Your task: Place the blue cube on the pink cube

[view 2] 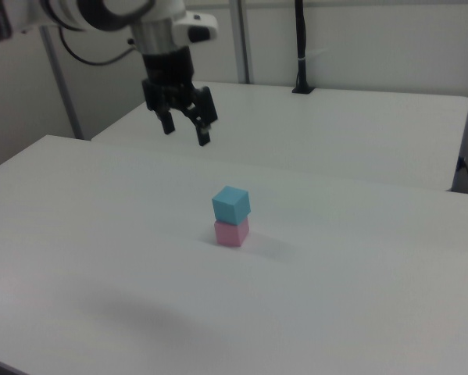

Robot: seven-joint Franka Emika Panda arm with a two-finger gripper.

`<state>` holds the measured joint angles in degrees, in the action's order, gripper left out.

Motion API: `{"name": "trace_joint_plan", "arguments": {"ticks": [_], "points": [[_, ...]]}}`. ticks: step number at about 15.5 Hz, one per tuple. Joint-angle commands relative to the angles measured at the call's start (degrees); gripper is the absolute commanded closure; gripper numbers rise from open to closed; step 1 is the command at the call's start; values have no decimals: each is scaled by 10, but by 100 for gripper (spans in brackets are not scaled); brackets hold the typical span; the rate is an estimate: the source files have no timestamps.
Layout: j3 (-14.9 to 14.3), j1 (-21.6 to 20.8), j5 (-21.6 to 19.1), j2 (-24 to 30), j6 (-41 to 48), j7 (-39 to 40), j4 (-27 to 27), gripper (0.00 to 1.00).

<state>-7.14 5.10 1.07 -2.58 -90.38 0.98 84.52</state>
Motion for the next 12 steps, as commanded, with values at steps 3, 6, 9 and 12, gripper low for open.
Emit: {"name": "trace_joint_plan", "arguments": {"ticks": [3,6,9,12], "points": [[-19,-41,10,36,21,-6,26,0],[-19,-60,25,31,2,-5,38,0],[-18,-66,26,28,-28,-6,42,0],[-18,-66,24,26,-38,-5,41,0]]}}
